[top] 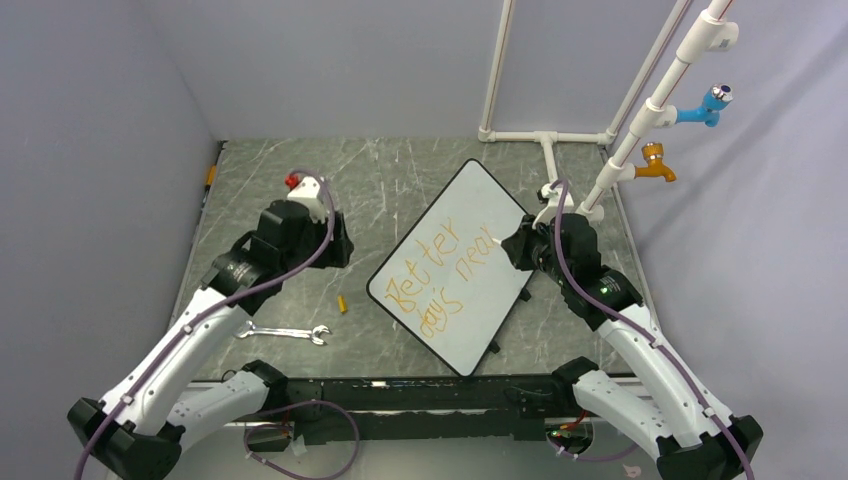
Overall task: Write a sentence on the whiteboard
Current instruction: Place the pen cap at the center of the board.
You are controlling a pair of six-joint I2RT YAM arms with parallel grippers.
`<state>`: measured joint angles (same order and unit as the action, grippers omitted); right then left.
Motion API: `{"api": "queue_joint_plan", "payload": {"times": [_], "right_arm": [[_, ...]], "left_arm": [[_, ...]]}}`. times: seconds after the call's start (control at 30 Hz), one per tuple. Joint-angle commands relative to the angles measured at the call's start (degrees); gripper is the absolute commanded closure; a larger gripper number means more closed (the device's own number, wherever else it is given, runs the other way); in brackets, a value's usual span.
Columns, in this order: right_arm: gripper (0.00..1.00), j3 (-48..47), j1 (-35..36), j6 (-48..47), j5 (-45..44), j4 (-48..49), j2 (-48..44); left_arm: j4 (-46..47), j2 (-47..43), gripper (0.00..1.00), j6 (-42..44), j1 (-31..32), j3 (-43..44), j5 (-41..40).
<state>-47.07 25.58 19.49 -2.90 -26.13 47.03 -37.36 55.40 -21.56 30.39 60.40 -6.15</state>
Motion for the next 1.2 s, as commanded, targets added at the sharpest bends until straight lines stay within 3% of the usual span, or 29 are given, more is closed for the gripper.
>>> {"api": "queue_joint_plan", "payload": {"times": [0.0, 0.4, 0.67, 1.17], "right_arm": [[1.0, -3.53, -0.01, 0.49, 1.32, 1.74, -0.18], [1.0, -5.2, 0.03, 0.91, 2.54, 0.13, -0.95], [1.0, -5.57, -0.06, 0.73, 2.6, -0.11, -0.79], [1.0, -5.31, -0.06, 0.38, 2.5, 0.39, -0.41]], "left_arm": [[-0.27, -1.99, 0.3, -4.83, -0.76, -7.48, -6.52], [5.31, 0.52, 0.39, -14.42, -1.39, -19.88, -5.53], [9.7, 3.06, 0.51, -16.23, -1.58, -23.89, -4.22], [13.83, 8.47, 0.59, -19.0, -1.78, -28.0, -2.29]]}}
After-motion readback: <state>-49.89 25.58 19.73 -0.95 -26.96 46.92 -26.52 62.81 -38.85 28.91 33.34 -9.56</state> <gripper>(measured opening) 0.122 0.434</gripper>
